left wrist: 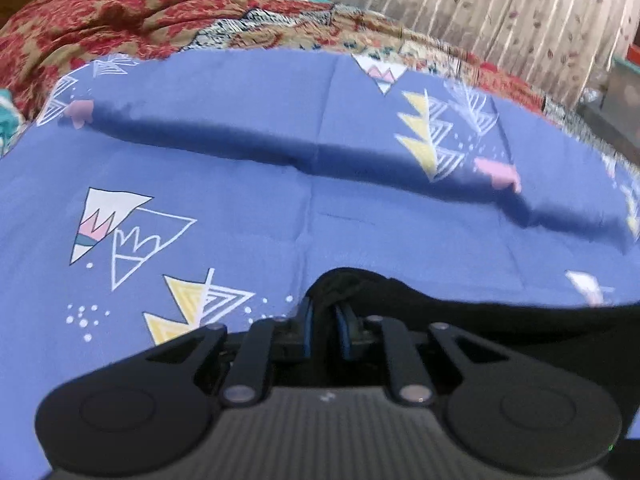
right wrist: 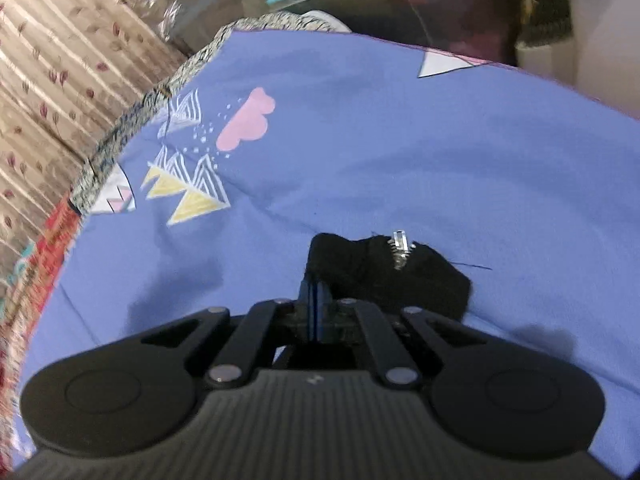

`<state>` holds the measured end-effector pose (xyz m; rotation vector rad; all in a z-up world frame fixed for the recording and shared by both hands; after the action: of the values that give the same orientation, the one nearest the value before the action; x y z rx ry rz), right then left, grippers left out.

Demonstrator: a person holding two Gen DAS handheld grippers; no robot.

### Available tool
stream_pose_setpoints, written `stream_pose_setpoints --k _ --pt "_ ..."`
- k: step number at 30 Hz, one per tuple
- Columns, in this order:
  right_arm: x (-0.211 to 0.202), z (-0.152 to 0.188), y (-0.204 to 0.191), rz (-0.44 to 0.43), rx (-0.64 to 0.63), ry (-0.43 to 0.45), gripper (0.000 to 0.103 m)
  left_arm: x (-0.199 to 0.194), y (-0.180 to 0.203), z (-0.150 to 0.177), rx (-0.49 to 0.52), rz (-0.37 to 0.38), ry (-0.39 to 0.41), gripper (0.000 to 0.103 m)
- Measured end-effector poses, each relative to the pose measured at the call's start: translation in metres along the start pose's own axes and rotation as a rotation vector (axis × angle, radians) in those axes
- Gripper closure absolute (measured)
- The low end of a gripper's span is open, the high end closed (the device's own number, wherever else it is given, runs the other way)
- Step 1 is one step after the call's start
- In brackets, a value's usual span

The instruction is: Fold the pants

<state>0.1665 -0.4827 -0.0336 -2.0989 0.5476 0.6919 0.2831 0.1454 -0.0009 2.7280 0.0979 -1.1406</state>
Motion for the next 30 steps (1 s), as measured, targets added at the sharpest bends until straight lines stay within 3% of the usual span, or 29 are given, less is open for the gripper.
stream_pose_setpoints --k 2,3,7,12,19,24,27,30 --pt "0.041 -0.076 0.023 -0.045 0.006 -0.012 0.099 -0.02 -0.001 -0.005 -0.018 0.026 0.02 0.091" --pt "0.046 -0.091 0.028 -0.064 0.006 -0.011 0.099 -0.032 -0.001 -0.006 -0.018 0.036 0.037 0.091" --pt "-0.007 -0.108 0.046 -0.141 -0.015 0.01 0.099 -0.093 0.003 0.006 -0.034 0.088 0.101 0.091" --pt "-0.084 -0.124 0.107 -0.206 -0.003 0.056 0.099 -0.166 -0.002 0.049 -0.068 0.144 0.126 0.091" --pt "-0.179 -0.097 0.214 -0.202 0.055 0.084 0.099 -0.23 -0.012 0.131 -0.101 0.189 0.093 0.091" --pt "-0.183 -0.043 0.292 -0.041 0.109 0.016 0.098 -0.226 -0.018 0.198 -0.134 0.174 -0.039 0.085" --pt "-0.168 -0.019 0.328 0.118 0.14 -0.032 0.081 -0.216 -0.022 0.231 -0.152 0.153 -0.143 0.079" --pt "-0.178 -0.017 0.342 0.138 0.23 0.03 0.078 -0.231 -0.037 0.24 -0.193 0.159 -0.128 0.065"
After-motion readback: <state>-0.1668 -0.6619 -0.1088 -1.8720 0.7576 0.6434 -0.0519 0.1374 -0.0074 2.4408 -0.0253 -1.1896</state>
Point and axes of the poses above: each gripper's, at about its wrist camera, not at the fingertips, and x roughly the way its jaws point, y to its right, z to its underside, the point moved 5 cm from there along x, roughly the way its jaws point, and after that the axes turned 3 degrees about -z, right-handed, at the moved point
